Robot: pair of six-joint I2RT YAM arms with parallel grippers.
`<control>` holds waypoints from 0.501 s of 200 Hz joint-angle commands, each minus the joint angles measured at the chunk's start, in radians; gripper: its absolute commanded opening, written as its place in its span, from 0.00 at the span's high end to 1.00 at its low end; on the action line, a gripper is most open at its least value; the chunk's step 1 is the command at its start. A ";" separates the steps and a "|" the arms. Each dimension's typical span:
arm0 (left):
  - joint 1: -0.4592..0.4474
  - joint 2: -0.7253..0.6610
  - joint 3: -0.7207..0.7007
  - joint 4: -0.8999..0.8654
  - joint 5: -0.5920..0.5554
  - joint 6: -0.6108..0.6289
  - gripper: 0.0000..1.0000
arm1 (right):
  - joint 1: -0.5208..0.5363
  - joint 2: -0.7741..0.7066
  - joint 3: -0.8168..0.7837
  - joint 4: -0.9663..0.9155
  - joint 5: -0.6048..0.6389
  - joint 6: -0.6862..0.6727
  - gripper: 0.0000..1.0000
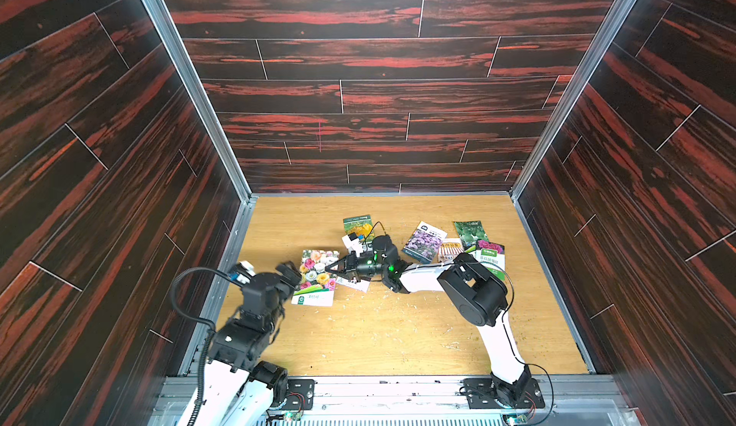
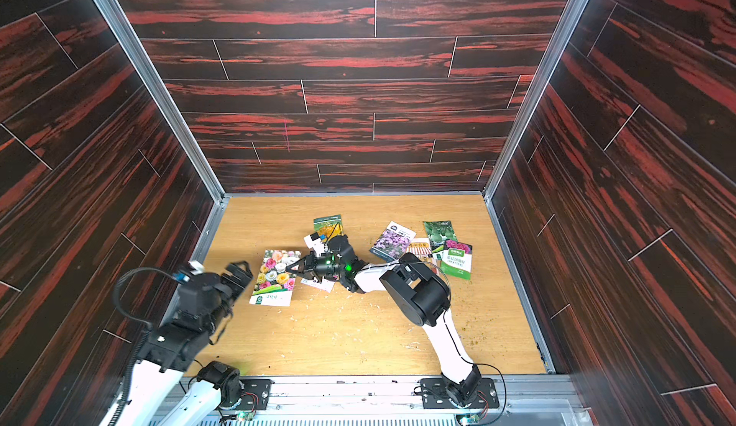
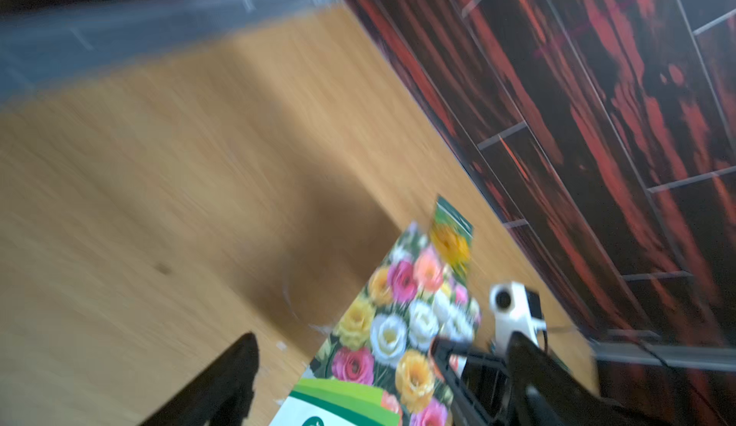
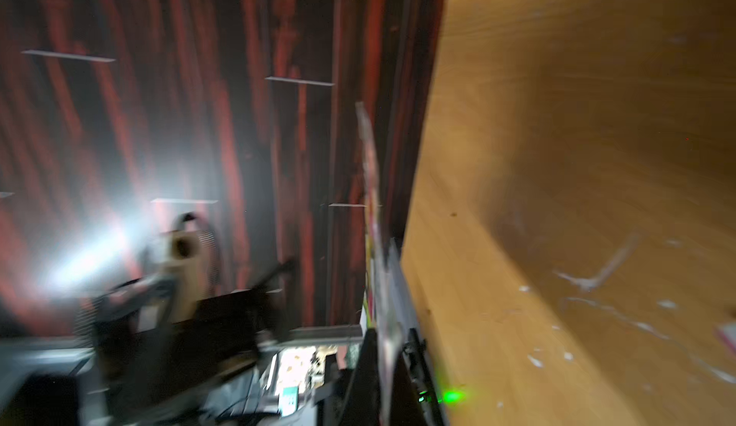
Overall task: Arrange the seed packets in a row
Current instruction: Place the seed packet at the center of the board.
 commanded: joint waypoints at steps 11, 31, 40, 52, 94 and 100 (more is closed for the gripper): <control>0.026 0.141 0.159 -0.110 -0.091 0.131 0.00 | 0.089 0.076 0.088 -0.123 0.140 -0.059 1.00; 0.026 0.177 0.169 -0.038 -0.053 0.131 0.00 | 0.129 0.165 0.244 -0.198 0.121 -0.070 1.00; 0.026 0.182 0.165 -0.014 -0.040 0.128 0.00 | 0.142 0.196 0.304 -0.236 0.122 -0.069 1.00; 0.026 0.188 0.165 -0.002 -0.028 0.132 0.00 | 0.154 0.234 0.367 -0.272 0.121 -0.060 1.00; 0.028 0.175 0.148 0.001 -0.028 0.145 0.00 | 0.162 0.330 0.482 -0.403 0.160 -0.030 1.00; 0.027 0.173 0.143 0.001 -0.027 0.144 0.00 | 0.163 0.341 0.502 -0.422 0.166 -0.037 1.00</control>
